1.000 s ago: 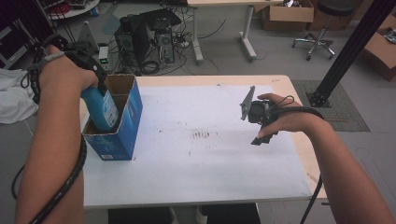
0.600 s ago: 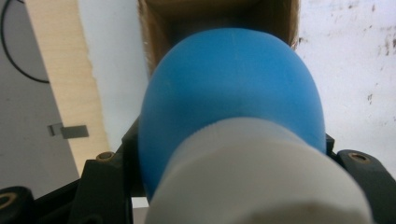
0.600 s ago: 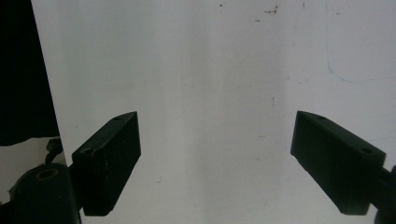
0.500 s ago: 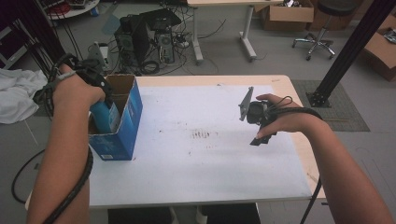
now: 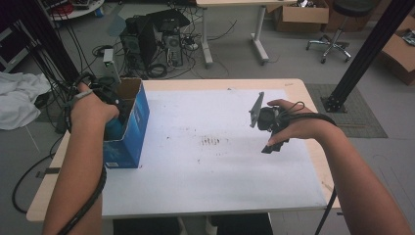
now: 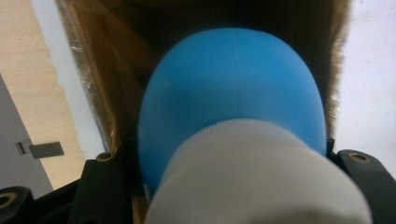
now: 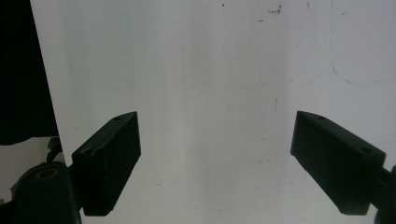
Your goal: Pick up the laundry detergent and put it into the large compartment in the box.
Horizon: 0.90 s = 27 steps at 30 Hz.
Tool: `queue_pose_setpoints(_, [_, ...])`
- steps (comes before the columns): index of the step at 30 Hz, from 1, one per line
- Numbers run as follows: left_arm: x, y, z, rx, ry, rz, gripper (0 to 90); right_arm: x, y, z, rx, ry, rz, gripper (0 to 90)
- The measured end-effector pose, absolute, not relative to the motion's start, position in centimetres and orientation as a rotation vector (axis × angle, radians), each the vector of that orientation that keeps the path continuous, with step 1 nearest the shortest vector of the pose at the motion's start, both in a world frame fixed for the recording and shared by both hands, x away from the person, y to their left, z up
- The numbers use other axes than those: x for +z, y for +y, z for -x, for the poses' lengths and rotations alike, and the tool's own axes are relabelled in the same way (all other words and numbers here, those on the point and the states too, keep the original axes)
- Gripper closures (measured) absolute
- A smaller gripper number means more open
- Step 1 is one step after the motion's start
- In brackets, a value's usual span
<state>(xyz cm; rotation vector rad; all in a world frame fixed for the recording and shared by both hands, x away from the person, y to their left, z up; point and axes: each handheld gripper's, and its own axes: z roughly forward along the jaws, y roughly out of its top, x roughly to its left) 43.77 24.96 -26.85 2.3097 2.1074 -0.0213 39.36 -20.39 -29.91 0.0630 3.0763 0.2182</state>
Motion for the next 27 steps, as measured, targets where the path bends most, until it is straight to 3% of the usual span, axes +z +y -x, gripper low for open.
queue_pose_setpoints(10, [-29.1, 25.5, -43.7, -0.044, 2.117, -2.328, 39.7, -30.4, -20.4, -39.4, 0.219, 3.082, -0.071, 16.2])
queue_pose_setpoints(27, [-29.2, 25.6, -43.3, -0.017, 2.1, -2.319, 39.5, -30.4, -20.5, -39.3, 0.224, 3.079, -0.072, 16.1])
